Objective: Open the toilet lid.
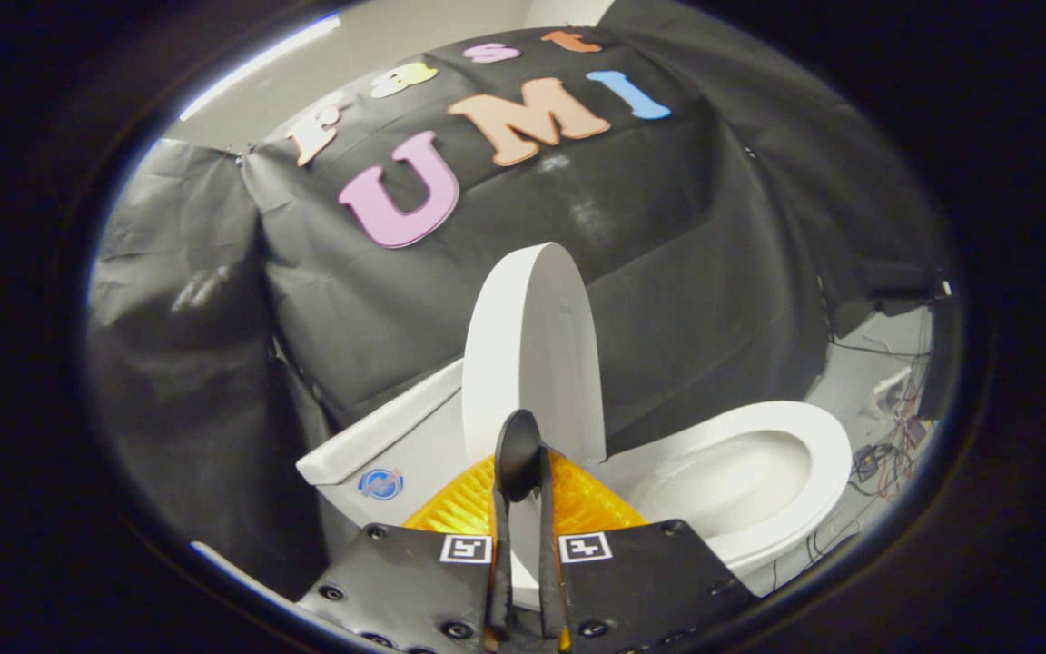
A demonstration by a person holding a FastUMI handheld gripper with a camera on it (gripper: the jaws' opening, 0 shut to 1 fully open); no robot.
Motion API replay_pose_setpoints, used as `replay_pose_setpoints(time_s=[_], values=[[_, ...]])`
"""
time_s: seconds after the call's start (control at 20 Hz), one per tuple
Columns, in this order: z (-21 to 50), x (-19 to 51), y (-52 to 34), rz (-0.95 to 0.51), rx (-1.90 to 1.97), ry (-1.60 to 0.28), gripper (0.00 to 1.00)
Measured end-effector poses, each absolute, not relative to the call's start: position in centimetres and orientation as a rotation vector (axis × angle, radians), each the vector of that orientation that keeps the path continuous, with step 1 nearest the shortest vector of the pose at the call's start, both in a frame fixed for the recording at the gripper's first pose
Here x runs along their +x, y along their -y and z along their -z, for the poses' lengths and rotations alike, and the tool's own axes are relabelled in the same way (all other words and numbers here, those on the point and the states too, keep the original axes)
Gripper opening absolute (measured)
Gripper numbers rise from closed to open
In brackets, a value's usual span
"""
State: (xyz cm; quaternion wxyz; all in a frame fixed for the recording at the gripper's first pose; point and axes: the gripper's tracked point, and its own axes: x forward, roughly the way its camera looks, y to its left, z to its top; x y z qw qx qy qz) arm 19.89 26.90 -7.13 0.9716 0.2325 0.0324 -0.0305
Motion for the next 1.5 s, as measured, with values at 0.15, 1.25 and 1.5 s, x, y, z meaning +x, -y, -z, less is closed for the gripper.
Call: replay_pose_setpoints(time_s=[0.15, 1.25, 1.5], values=[[6.3, 21.3, -30.0, -0.015, 0.397, -0.082, 0.13], [6.0, 26.3, -38.1, -0.108, 0.345, -0.077, 0.13], [6.2, 26.2, -38.7, -0.075, 0.274, -0.098, 0.13]])
